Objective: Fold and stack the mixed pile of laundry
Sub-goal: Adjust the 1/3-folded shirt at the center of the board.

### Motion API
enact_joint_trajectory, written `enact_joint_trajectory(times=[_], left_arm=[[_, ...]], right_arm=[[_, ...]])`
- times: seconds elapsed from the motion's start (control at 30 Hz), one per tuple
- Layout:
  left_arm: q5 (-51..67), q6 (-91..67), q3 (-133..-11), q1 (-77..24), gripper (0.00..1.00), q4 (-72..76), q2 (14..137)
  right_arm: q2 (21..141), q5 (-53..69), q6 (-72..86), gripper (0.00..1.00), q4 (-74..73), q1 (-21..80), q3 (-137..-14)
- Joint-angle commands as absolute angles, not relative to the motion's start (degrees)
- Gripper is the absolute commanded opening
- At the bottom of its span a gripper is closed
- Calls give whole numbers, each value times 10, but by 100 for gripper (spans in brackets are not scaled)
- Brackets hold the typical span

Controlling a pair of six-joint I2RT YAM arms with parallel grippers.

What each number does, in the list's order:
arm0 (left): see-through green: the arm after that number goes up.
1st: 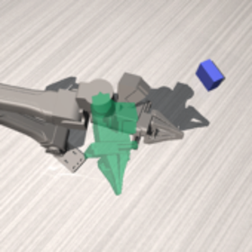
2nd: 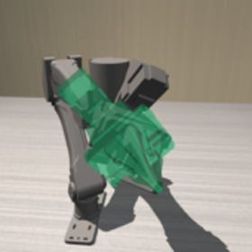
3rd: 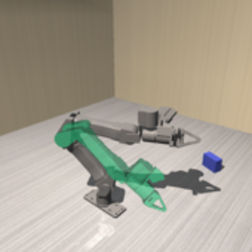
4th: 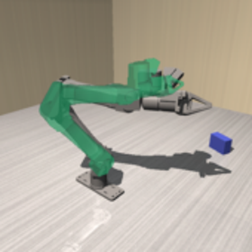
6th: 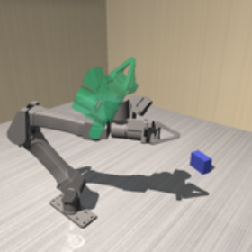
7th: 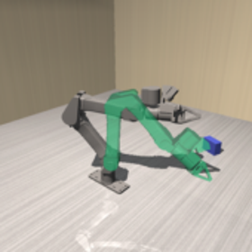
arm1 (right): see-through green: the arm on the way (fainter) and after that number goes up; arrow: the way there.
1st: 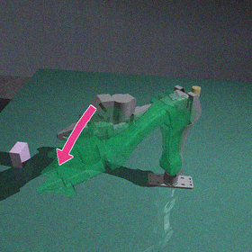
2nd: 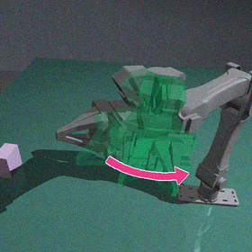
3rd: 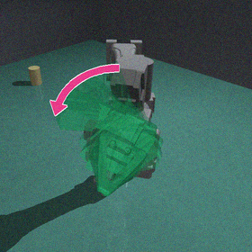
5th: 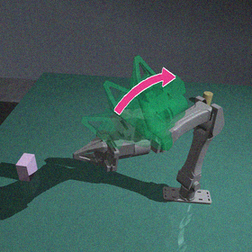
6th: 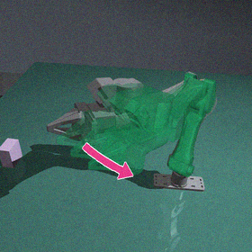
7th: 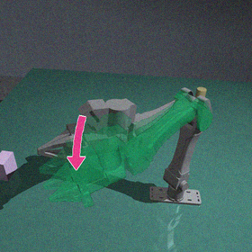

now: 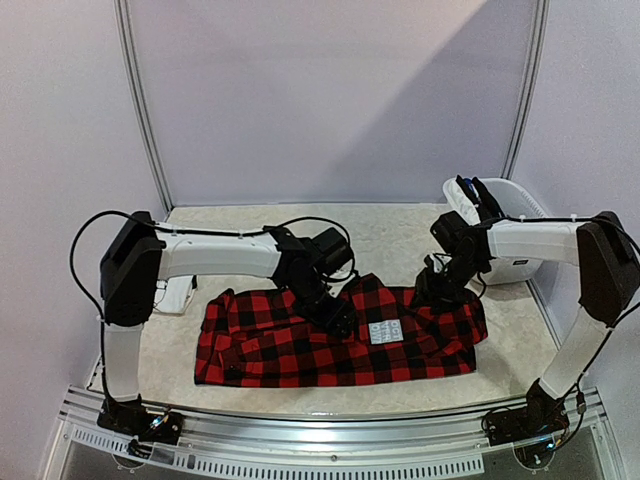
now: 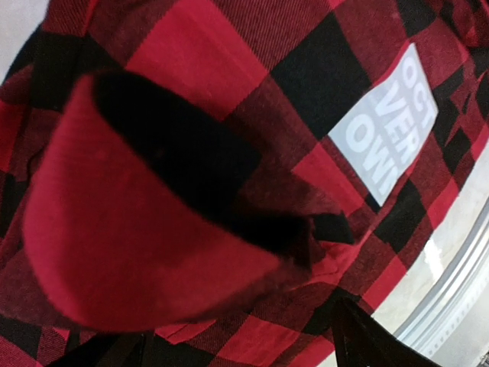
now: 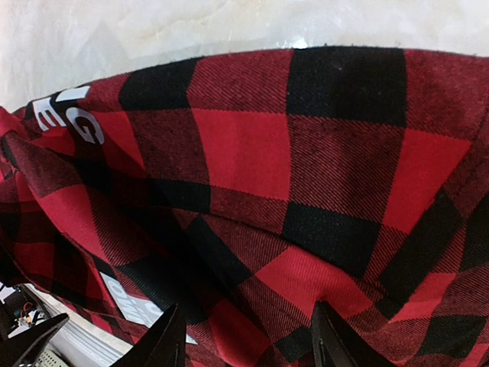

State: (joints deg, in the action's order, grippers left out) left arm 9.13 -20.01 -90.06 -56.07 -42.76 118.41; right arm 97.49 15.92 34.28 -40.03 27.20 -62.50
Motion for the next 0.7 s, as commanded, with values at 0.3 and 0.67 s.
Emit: enact_joint_trajectory(times=[0.3, 0.67], left_arm=[[18, -183, -998, -630, 77, -515, 1251], [-65, -168, -982, -642, 67, -516, 1256]], right_arm=[[1006, 176, 331, 56, -390, 268, -631], [1007, 177, 336, 56, -394, 267, -631]])
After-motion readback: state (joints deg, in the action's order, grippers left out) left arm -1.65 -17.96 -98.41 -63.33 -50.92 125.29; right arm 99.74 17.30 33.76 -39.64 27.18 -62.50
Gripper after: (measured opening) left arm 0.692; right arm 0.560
